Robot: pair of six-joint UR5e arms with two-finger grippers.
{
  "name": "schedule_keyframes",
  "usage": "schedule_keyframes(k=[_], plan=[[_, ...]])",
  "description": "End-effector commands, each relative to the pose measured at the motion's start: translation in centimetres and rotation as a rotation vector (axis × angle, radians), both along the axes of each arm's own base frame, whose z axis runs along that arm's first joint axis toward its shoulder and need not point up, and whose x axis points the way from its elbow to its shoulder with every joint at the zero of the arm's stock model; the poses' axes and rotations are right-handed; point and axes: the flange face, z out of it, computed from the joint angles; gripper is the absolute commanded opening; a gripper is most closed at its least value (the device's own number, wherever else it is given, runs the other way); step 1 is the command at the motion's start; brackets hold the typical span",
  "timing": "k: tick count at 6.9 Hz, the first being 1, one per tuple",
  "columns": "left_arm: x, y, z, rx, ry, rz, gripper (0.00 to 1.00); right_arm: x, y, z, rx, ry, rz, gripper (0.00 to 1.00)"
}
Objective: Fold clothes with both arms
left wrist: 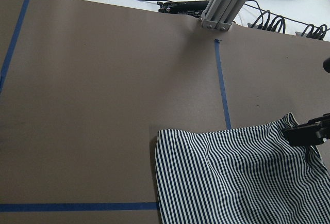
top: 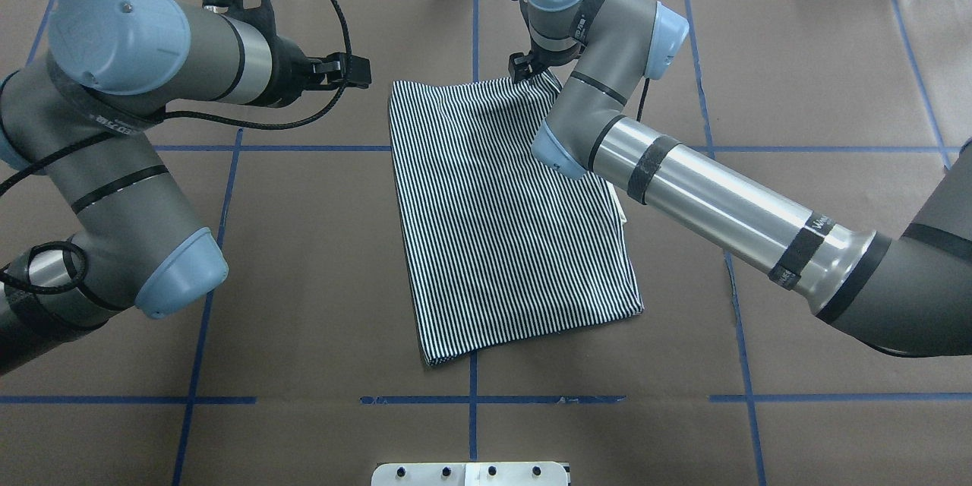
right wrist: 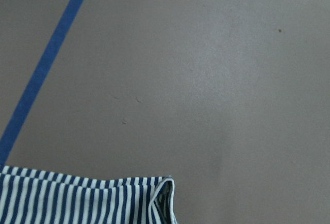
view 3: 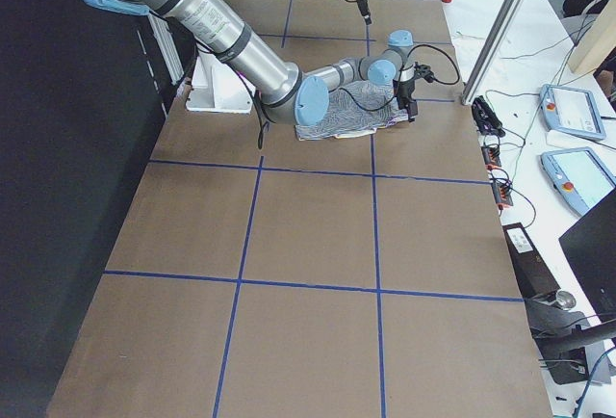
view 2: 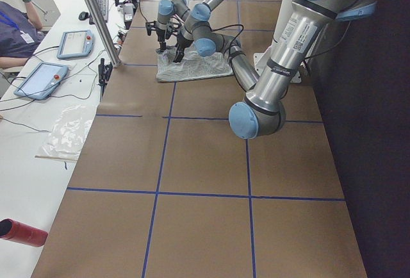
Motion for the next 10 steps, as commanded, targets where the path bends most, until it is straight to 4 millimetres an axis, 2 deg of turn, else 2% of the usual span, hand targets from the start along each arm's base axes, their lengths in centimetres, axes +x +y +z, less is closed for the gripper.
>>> schedule_keyframes(k=[1, 2, 3, 4, 6, 7, 8, 9, 10], plan=[[0.0, 0.0, 0.0, 0.001, 0.002, 0.000, 1.00, 0.3, 0.2, 2.6, -0.015, 0.026, -0.008, 1.00], [0.0, 0.1, -0.1, 0.002, 0.005, 0.001, 1.00, 1.7, -0.7, 3.8, -0.012, 0.043, -0.012, 1.00], [0.1, 0.2, -0.1, -0.003, 0.009, 0.011, 1.00, 4.1, -2.1, 5.6, -0.006, 0.064, -0.019, 1.00], [0.1, 0.2, -0.1, -0.003, 0.009, 0.011, 1.00, 5.3, -2.8, 5.5, -0.031, 0.035, -0.031, 1.00], [0.1, 0.3, -0.1, -0.023, 0.017, 0.012, 1.00, 5.8, -2.7, 3.3, -0.049, -0.029, -0.049, 1.00], [1.0, 1.3, 0.0, -0.144, 0.083, 0.061, 1.00, 6.6, -1.7, 1.1, -0.099, -0.075, -0.069, 1.00], [2.6, 3.0, 1.5, -0.280, 0.107, 0.091, 1.00, 8.0, 0.1, -1.5, -0.160, -0.076, -0.090, 1.00], [6.6, 6.5, 2.1, -0.416, 0.119, 0.092, 1.00, 10.2, 2.8, -1.7, -0.196, -0.082, -0.097, 1.00], [11.4, 11.0, 2.5, -0.494, 0.091, 0.056, 1.00, 12.3, 6.2, -1.0, -0.253, -0.136, -0.094, 1.00]])
